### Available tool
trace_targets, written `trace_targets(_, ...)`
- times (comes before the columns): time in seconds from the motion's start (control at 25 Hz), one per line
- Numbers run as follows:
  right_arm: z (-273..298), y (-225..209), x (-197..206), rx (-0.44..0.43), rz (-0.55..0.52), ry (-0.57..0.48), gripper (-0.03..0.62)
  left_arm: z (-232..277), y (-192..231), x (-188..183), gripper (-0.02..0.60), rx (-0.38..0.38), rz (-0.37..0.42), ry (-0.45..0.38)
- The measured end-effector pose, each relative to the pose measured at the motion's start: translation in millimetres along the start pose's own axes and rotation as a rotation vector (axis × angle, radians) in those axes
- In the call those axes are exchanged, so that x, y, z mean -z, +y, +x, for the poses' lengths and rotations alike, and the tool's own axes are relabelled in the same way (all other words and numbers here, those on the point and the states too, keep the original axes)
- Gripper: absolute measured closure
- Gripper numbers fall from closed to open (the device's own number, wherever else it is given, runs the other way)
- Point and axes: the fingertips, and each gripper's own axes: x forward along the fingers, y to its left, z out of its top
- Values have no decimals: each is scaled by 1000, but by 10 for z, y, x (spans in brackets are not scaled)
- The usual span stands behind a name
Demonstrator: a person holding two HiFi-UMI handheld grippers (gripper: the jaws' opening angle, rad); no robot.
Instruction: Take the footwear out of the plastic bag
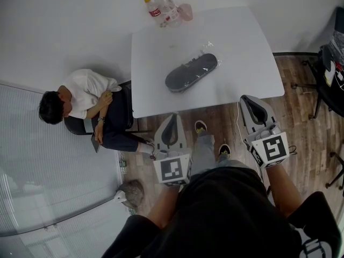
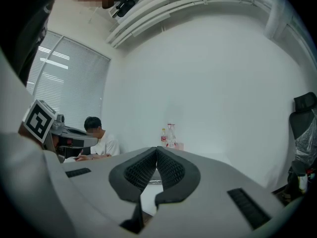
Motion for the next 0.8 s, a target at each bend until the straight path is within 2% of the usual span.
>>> trace_targets(0.24,184,-67,21,14,2,17,576,190,116,-7,560,6,-12,9)
trace_targets(0.52,584,-172,57,23,9,49,576,648,297,-72,560,54,-20,17)
trace_targets(0.8,943,-263,121,26,1,75,576,1074,535,45,560,72,-25,54)
